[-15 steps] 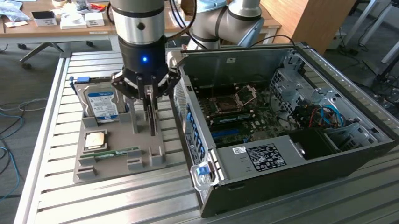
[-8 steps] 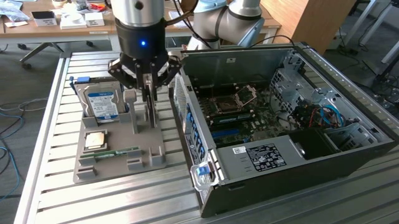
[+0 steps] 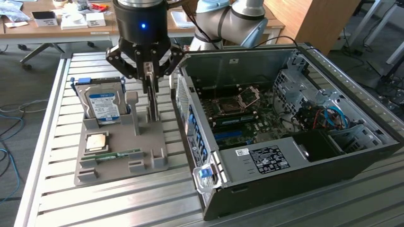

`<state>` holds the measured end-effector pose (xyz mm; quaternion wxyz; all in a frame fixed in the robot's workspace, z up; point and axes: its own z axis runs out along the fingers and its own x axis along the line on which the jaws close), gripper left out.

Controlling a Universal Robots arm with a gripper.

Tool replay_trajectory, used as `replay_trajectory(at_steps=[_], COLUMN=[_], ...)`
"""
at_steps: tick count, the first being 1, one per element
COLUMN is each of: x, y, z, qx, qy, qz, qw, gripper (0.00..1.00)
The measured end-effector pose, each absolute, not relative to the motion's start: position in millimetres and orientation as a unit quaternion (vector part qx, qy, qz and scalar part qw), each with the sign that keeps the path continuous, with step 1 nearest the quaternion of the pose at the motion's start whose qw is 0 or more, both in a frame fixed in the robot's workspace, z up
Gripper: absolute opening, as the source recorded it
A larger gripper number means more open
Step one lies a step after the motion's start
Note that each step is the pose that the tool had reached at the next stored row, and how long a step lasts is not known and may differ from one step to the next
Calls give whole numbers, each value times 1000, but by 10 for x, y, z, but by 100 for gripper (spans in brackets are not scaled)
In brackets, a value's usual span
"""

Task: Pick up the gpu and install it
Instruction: 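Pick up the gpu and move the gpu toward the slot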

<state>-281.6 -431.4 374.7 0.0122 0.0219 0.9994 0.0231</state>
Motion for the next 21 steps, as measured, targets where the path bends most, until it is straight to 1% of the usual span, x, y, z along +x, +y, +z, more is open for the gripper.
replay_trajectory(at_steps=[10, 21], x=[-2816, -2816], y=[-4314, -4314], z=[4000, 4105], qx=[22, 22], qy=[999, 999], qz=[23, 23], qw=[13, 13], gripper=[27, 27])
